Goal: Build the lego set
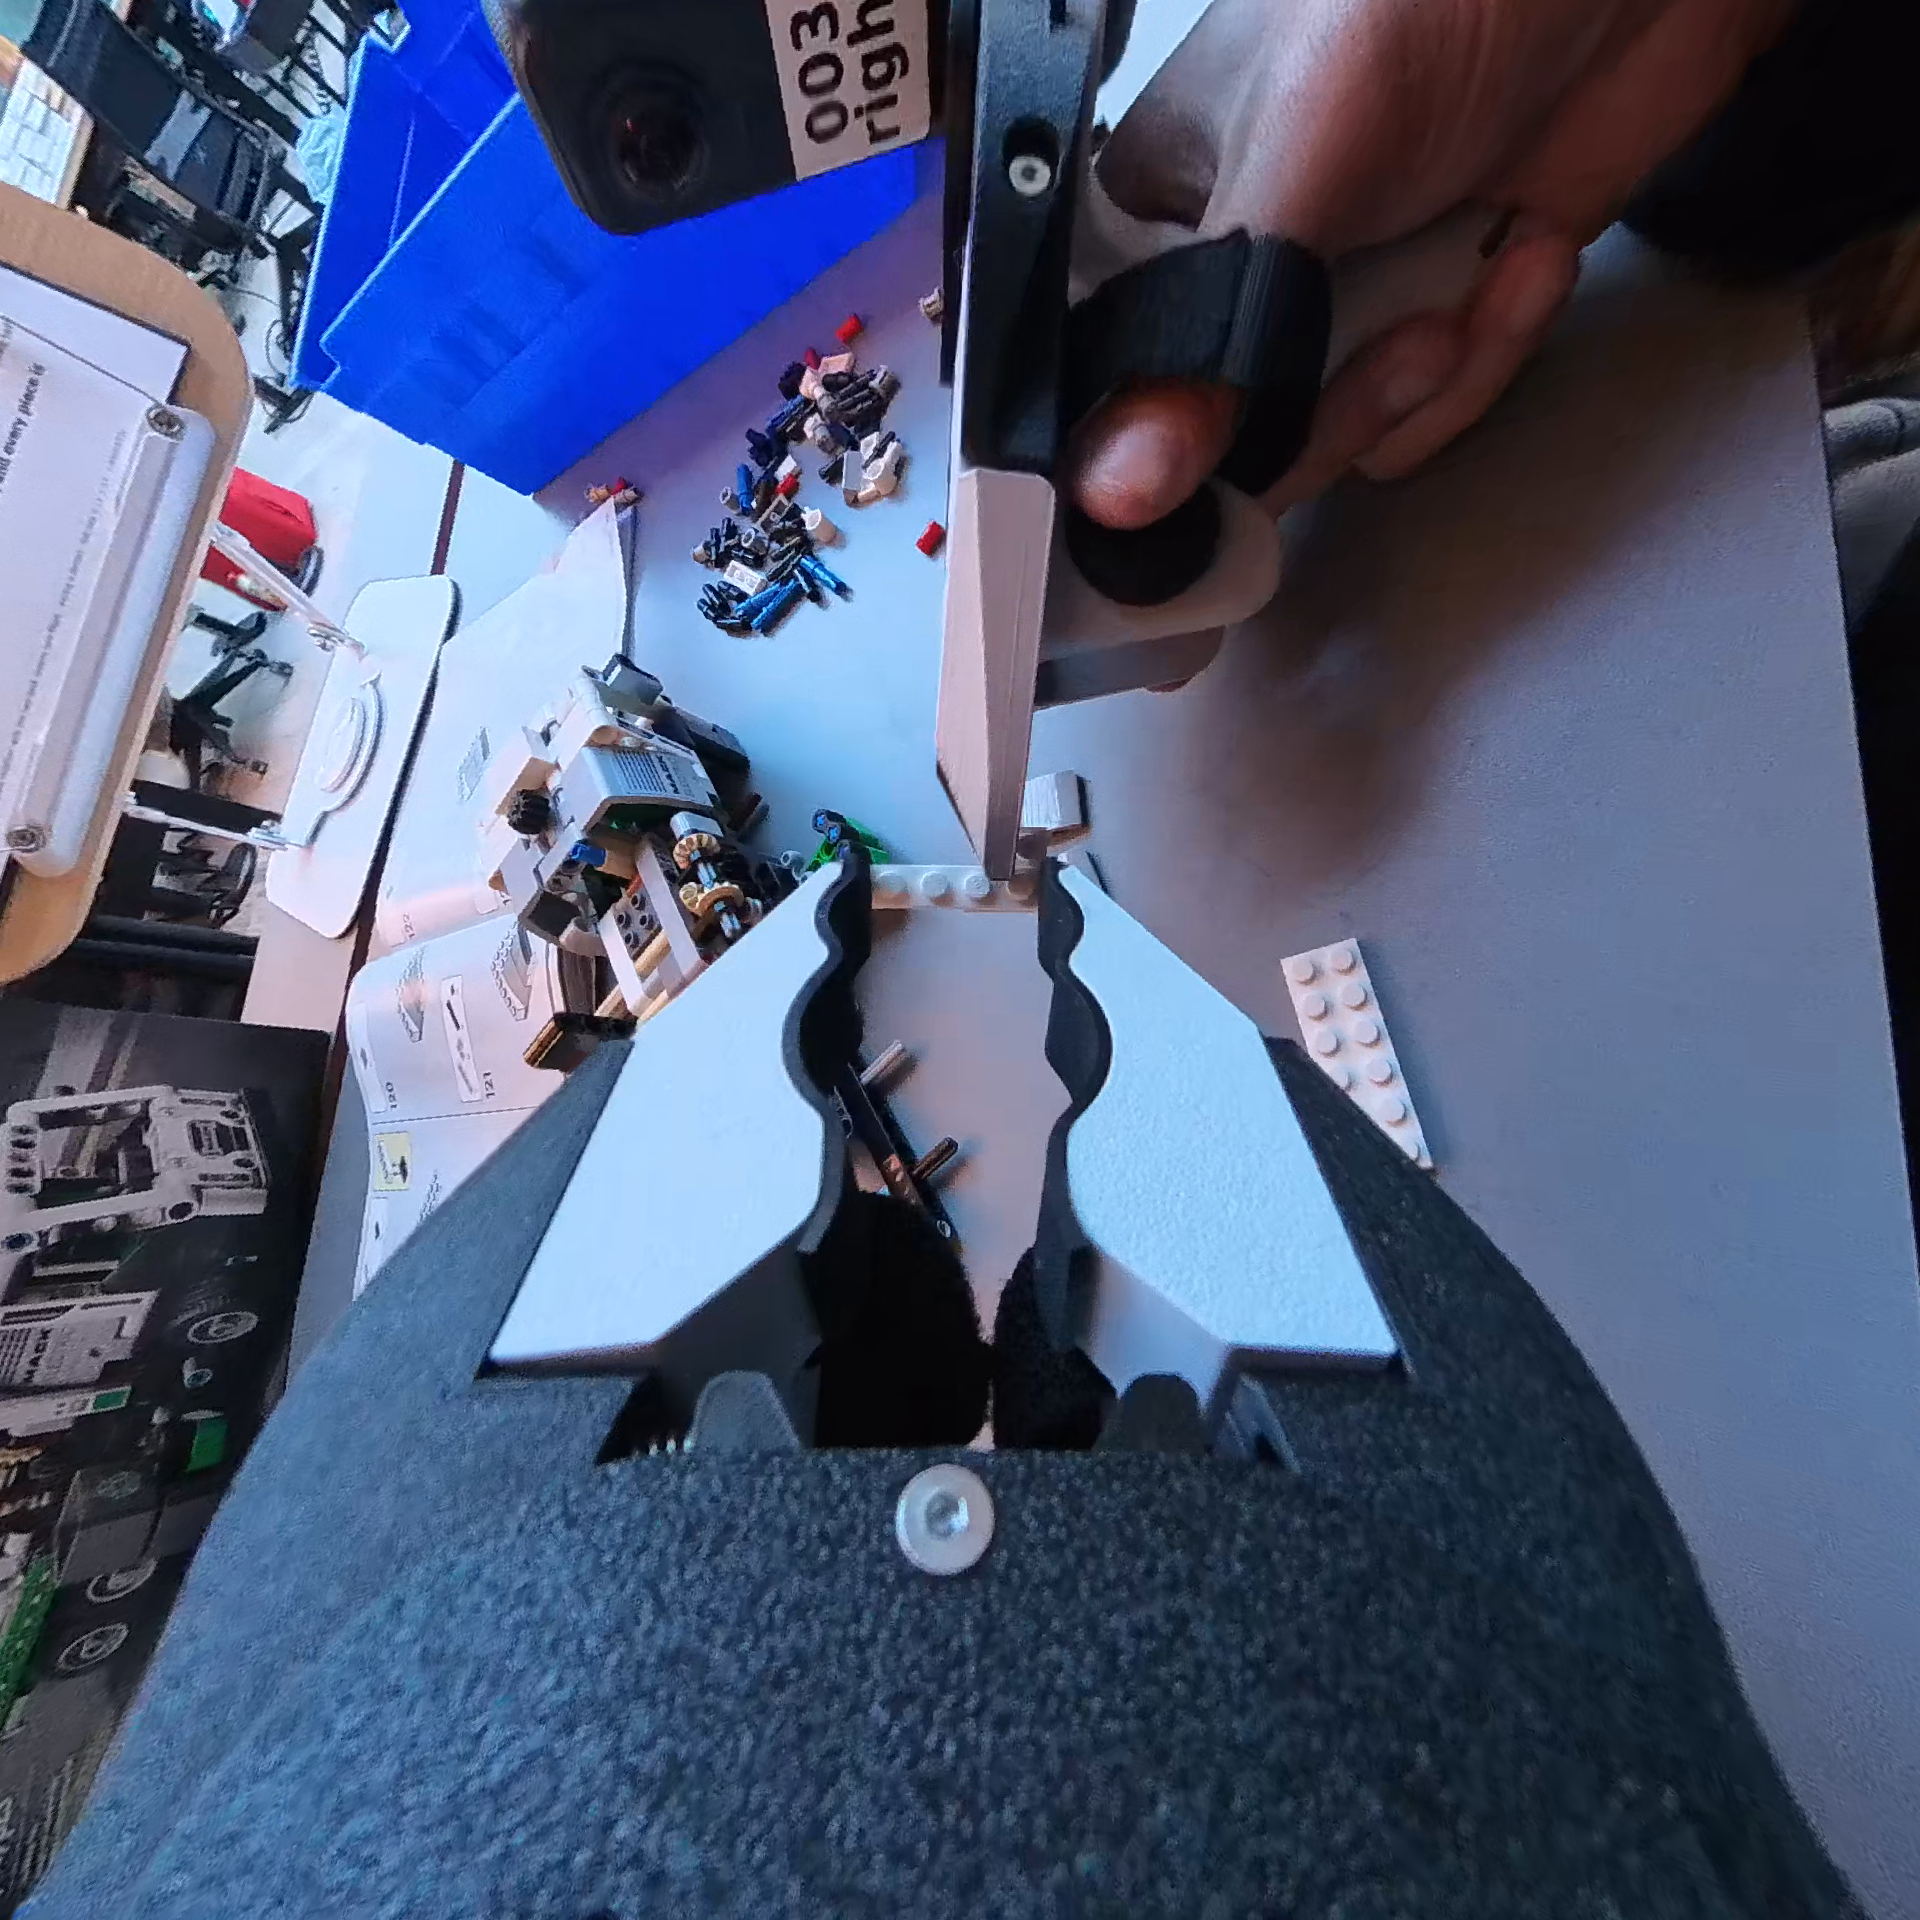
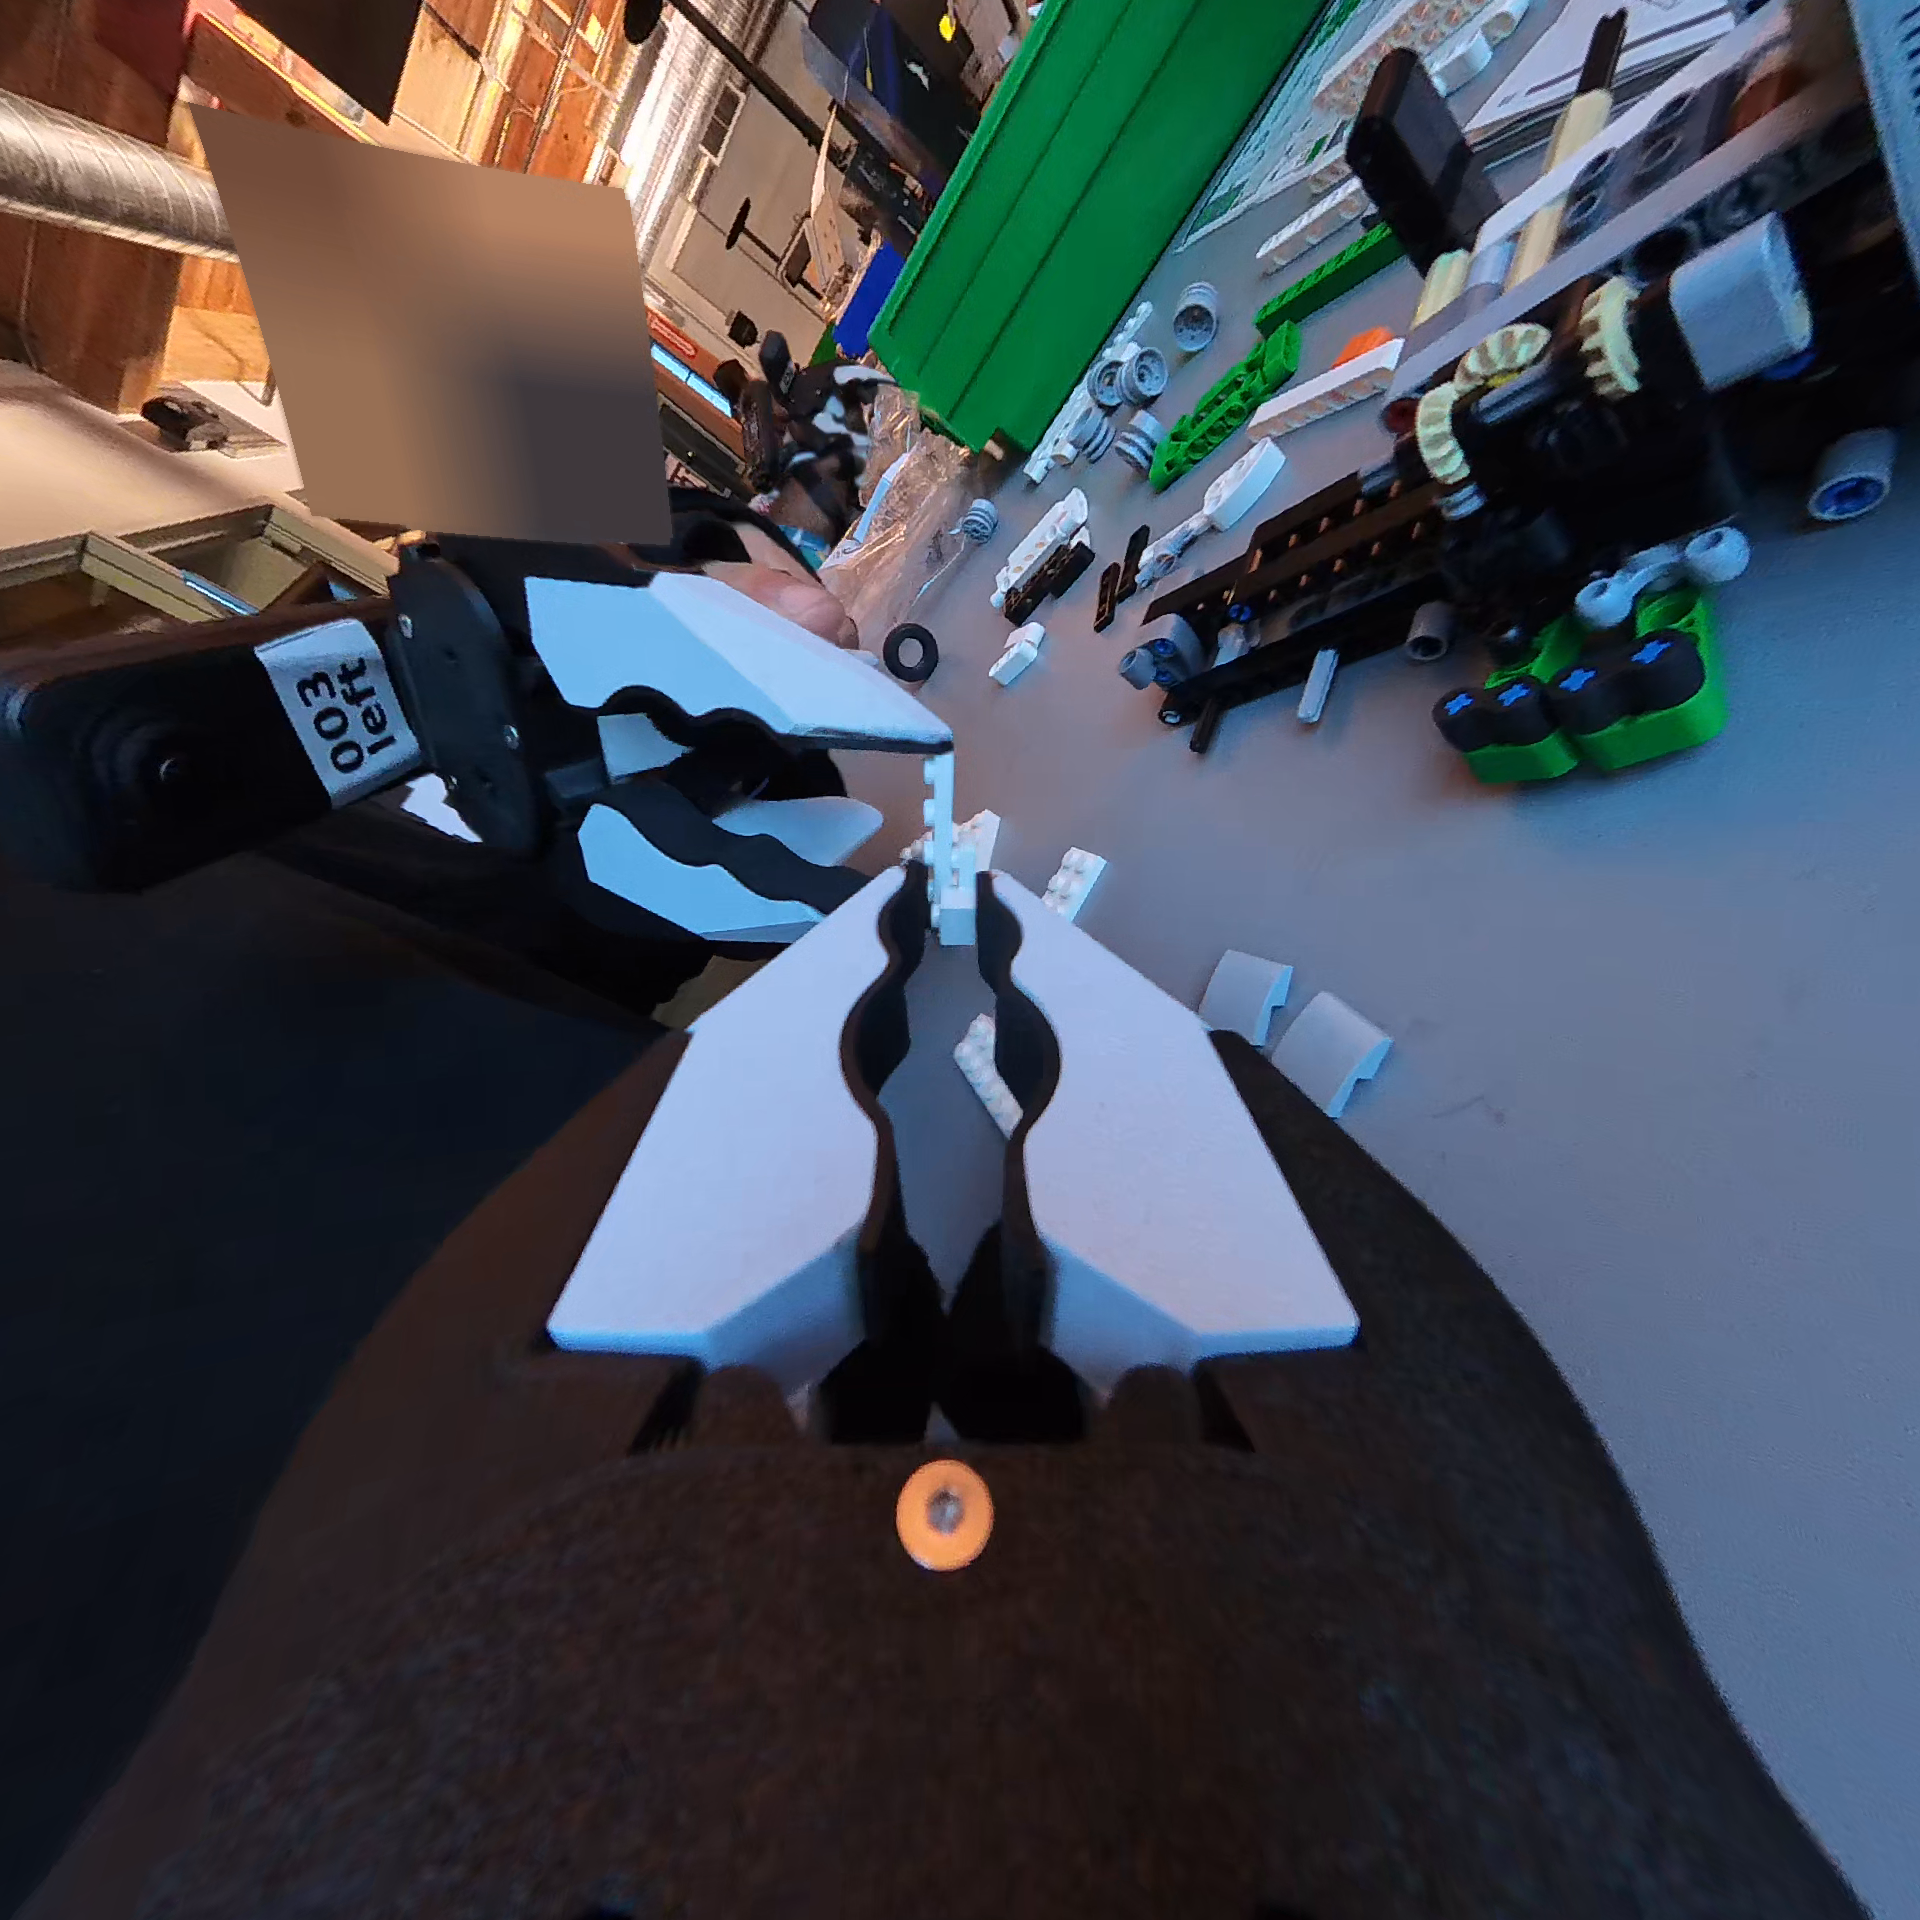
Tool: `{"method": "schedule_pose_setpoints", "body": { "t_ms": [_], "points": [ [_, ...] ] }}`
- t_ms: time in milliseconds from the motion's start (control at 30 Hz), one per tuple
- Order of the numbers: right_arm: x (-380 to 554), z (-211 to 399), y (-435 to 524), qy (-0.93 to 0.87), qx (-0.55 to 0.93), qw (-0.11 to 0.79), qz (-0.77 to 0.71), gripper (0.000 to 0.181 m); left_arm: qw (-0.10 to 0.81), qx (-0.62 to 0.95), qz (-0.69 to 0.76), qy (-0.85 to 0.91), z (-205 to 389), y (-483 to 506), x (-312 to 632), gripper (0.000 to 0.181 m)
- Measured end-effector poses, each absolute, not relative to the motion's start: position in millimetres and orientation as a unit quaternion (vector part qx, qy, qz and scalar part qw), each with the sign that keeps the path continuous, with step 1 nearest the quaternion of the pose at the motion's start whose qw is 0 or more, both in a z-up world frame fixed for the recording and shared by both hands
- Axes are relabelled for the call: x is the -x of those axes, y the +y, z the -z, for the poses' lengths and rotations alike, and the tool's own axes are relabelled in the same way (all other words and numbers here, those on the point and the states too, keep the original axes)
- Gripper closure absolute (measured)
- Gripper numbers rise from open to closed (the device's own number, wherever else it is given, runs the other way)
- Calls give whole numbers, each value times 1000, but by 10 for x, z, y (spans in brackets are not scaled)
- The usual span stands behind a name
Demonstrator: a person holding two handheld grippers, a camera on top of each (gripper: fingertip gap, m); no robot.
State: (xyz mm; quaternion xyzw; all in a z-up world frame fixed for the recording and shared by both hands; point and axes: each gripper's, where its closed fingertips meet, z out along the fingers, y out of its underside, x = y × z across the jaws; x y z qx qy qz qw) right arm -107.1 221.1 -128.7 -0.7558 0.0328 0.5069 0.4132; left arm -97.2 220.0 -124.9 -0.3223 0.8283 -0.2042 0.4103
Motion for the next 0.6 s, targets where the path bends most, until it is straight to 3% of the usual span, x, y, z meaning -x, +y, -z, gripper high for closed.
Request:
{"method": "schedule_pose_setpoints", "body": {
  "t_ms": [33,600],
  "points": [
    [1068,1291,2214,31,758,417,-500,173,412,325,202,827,1252,2203,968,151],
    [1061,1206,2148,19,742,435,-509,175,420,343,252,801,1157,2135,962,150]
  ]
}}
